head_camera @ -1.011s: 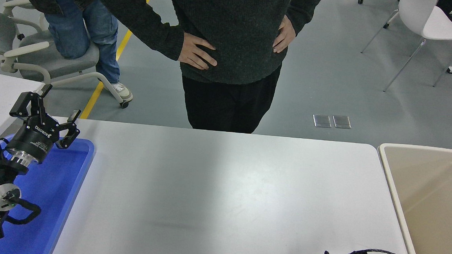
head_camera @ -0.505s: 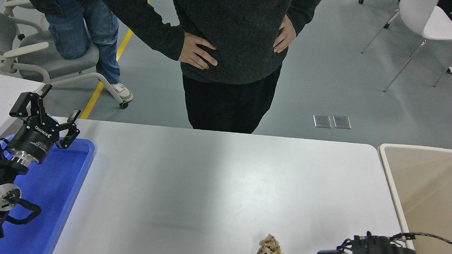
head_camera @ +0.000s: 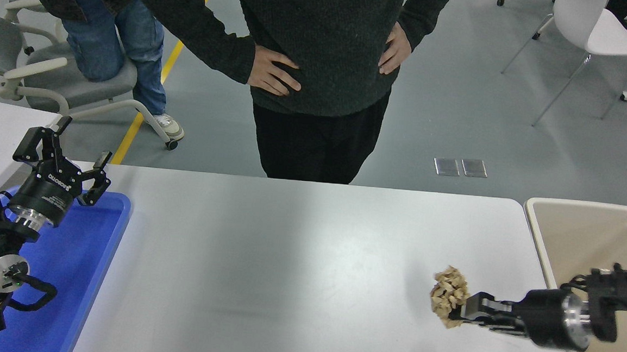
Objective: Clean the table surface
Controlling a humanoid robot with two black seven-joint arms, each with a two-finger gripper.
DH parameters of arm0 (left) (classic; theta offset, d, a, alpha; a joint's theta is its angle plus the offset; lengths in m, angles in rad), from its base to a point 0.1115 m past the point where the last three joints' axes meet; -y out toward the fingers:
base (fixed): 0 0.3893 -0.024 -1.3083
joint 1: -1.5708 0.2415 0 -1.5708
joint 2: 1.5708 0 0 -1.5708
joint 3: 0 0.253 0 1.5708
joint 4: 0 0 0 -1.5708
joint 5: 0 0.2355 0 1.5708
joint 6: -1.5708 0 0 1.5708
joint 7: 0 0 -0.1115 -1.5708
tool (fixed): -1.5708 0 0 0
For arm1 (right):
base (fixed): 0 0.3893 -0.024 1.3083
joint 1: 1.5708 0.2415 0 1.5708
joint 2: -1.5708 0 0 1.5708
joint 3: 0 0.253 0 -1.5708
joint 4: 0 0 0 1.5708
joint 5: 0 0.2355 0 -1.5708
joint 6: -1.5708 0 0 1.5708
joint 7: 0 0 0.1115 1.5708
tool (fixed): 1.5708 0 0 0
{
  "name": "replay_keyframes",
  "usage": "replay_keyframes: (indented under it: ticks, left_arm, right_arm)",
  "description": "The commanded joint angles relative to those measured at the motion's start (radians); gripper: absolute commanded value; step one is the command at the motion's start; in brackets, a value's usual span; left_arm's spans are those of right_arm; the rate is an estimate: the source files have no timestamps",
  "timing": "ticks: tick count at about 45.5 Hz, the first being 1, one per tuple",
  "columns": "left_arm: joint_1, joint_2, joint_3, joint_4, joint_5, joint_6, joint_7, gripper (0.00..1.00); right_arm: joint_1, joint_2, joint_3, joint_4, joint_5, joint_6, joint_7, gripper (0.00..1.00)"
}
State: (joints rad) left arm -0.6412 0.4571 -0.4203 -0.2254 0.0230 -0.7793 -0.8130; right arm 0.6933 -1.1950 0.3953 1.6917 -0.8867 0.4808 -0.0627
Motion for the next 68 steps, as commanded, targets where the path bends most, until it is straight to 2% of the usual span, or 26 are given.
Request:
replay_keyframes:
  ticks: [1, 13, 42, 55, 61, 68]
  left_arm:
    - [0.0, 0.0, 0.0, 0.0, 0.0, 0.0, 0.0, 1.0]
    - [0.0, 0.0, 0.0, 0.0, 0.0, 0.0, 0.0, 1.0]
    - [0.0, 0.0, 0.0, 0.0, 0.0, 0.0, 0.0, 1.0]
    - [0.0, 0.0, 0.0, 0.0, 0.0, 0.0, 0.0, 1.0]
    - [0.0, 0.0, 0.0, 0.0, 0.0, 0.0, 0.0, 1.0]
    - [0.0, 0.0, 0.0, 0.0, 0.0, 0.0, 0.0, 1.0]
  right_arm:
    - [0.1, -0.181, 0.027, 0.014, 0.081, 0.12, 0.0, 0.0]
    - [0.147, -0.25, 0.066, 0.013, 0.114, 0.199, 0.0, 0.0]
    - [0.149, -0.241, 0.056, 0.003, 0.114, 0.2, 0.0, 0.0]
    - [0.149, -0.17, 0.051, -0.19, 0.098, 0.18, 0.0, 0.0]
    - [0.138, -0.149, 0.04, -0.293, 0.075, 0.095, 0.0, 0.0]
    - [0.13, -0.009, -0.035, -0.455, -0.023, -0.117, 0.001, 0.0]
